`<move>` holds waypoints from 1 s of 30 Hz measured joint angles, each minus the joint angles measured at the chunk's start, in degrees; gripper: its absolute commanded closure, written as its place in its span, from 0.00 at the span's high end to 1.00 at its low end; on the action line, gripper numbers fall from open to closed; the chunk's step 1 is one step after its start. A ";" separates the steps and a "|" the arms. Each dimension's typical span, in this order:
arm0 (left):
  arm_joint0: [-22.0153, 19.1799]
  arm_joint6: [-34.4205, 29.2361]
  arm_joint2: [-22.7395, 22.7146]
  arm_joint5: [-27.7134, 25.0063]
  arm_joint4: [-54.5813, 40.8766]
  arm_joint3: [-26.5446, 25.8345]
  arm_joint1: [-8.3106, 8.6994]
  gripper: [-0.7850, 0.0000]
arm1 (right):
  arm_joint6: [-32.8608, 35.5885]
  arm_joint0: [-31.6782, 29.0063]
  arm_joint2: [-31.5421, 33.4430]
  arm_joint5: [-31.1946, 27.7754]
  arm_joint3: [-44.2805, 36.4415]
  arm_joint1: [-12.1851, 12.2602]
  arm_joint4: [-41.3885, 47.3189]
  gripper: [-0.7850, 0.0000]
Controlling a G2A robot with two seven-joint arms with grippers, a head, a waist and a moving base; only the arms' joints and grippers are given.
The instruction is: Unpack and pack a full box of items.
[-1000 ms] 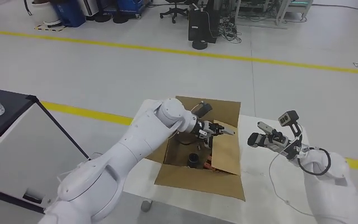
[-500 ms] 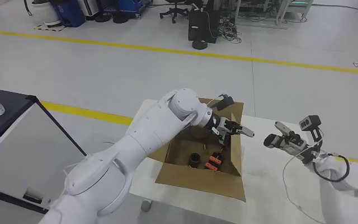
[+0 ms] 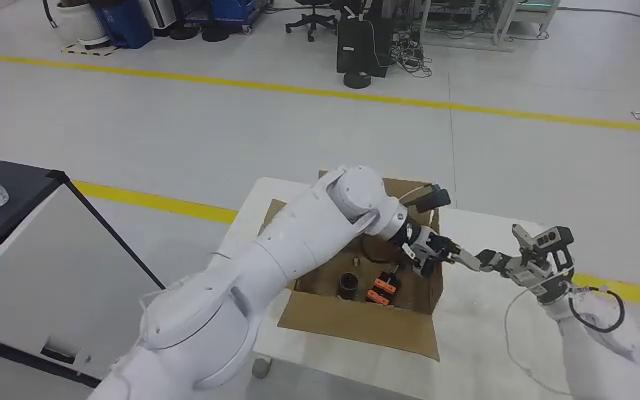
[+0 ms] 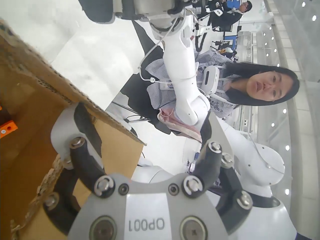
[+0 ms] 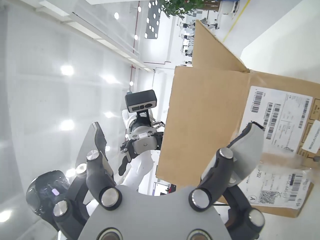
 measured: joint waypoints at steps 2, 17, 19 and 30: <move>-0.02 -0.16 0.26 -0.91 -0.81 0.90 -1.19 1.00 | 0.62 0.32 0.54 -0.16 0.84 0.15 0.89 1.00; 1.42 4.72 1.32 -7.61 -3.16 12.40 -9.06 1.00 | 2.55 -2.28 6.11 0.75 -1.69 1.37 5.34 1.00; 1.62 5.74 1.27 -8.10 -3.03 13.90 -9.84 1.00 | 2.40 -2.84 6.59 0.94 -2.72 1.46 5.83 1.00; 2.79 10.63 2.14 -5.42 1.38 19.86 -12.65 1.00 | 2.09 -5.47 7.98 2.27 -10.87 1.68 8.62 1.00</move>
